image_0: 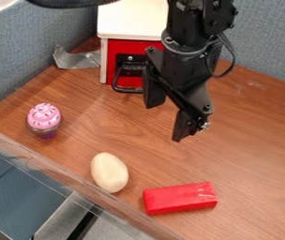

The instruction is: Opened the drawer

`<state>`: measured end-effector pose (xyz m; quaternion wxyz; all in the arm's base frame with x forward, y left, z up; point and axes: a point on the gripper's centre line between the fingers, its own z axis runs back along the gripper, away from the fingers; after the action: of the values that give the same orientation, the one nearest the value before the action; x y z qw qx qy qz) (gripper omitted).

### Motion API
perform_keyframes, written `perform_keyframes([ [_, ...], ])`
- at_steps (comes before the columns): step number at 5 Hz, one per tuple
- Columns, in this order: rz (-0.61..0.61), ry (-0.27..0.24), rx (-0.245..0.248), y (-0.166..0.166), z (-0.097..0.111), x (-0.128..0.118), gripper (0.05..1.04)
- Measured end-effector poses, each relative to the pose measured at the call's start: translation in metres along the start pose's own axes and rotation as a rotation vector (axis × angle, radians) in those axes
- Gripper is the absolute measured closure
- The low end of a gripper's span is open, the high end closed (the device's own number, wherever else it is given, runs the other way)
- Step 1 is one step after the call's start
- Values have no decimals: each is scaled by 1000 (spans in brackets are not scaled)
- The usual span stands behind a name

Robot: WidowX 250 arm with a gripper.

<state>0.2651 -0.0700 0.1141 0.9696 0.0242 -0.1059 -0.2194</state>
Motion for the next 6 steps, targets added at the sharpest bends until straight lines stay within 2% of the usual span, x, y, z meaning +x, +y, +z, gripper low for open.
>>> perform_keyframes([
  [1,-7,32,-4,-1,-7,-3,84],
  [3,-36,3,41,24,-1,29,84],
  [4,-69,18,50,37,-4,38,84],
  [6,-143,130,35,67,-13,52,84],
])
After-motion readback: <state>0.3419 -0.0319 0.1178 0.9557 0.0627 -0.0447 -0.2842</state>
